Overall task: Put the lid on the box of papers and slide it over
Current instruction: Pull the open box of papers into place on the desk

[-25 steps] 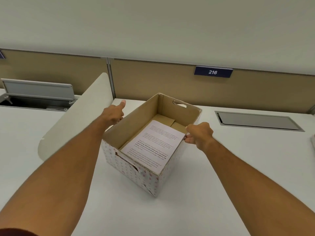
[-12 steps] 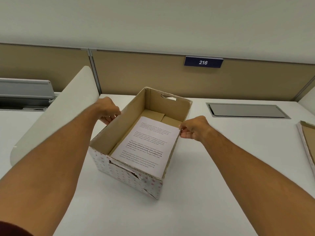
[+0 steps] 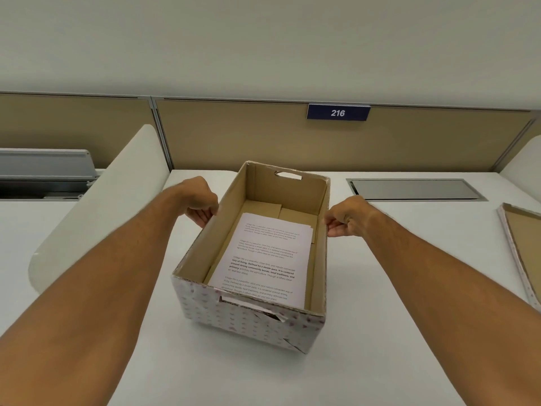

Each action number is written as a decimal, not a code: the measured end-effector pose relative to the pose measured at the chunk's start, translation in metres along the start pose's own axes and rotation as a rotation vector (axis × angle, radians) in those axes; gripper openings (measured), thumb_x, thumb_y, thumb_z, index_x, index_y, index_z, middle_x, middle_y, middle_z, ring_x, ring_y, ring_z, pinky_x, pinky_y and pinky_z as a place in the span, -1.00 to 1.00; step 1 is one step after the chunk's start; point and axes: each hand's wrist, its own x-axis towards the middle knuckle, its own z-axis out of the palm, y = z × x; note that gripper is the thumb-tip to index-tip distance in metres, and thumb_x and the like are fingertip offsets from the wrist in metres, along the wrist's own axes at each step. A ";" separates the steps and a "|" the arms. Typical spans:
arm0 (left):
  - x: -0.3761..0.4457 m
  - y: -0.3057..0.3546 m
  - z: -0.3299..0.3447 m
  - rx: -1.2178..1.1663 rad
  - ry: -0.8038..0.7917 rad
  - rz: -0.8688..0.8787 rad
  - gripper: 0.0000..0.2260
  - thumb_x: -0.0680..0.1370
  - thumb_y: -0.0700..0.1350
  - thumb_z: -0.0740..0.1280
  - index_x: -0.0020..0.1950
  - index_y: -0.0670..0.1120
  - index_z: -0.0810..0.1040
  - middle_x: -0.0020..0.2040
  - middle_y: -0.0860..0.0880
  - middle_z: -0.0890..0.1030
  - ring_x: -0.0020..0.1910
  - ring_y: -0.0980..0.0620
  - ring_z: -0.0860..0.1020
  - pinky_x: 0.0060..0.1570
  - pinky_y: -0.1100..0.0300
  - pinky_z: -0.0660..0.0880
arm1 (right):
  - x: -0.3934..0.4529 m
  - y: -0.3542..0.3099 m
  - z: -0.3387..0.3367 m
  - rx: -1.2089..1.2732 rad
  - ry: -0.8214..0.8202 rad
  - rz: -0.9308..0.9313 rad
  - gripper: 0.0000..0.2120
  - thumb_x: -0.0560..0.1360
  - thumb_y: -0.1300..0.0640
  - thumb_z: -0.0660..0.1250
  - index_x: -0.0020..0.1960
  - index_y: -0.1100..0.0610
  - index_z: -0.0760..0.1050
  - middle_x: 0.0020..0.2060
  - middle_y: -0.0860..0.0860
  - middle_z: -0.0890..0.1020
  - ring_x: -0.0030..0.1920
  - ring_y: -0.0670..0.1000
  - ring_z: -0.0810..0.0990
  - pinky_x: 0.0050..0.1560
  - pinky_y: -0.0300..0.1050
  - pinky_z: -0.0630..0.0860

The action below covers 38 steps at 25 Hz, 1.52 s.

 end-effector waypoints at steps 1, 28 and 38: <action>-0.006 0.006 0.003 -0.015 -0.003 0.004 -0.92 0.46 -0.36 0.38 -0.10 -0.38 0.61 -0.23 -0.28 0.68 -0.33 -0.17 0.68 -0.10 -0.07 0.66 | -0.002 0.002 -0.007 -0.006 0.009 -0.007 -0.96 0.48 0.40 0.36 -0.07 0.37 0.56 -0.37 0.20 0.60 -0.53 0.05 0.60 -0.62 -0.18 0.54; -0.098 0.206 0.223 -0.177 0.168 -0.211 -0.90 0.52 -0.32 0.34 -0.16 -0.32 0.61 -0.21 -0.24 0.69 -0.34 -0.12 0.67 -0.08 -0.01 0.66 | 0.103 0.121 -0.249 -0.161 -0.085 -0.167 -0.94 0.44 0.40 0.41 -0.09 0.40 0.60 -0.27 0.25 0.64 -0.37 0.13 0.65 -0.35 -0.04 0.63; -0.094 0.209 0.231 -0.194 0.127 -0.259 -0.91 0.50 -0.30 0.35 -0.17 -0.31 0.61 -0.18 -0.25 0.69 -0.32 -0.13 0.67 -0.05 -0.03 0.66 | 0.109 0.133 -0.255 -0.117 -0.031 -0.169 -0.93 0.43 0.35 0.46 -0.12 0.36 0.60 -0.31 0.21 0.62 -0.41 0.08 0.63 -0.24 -0.05 0.66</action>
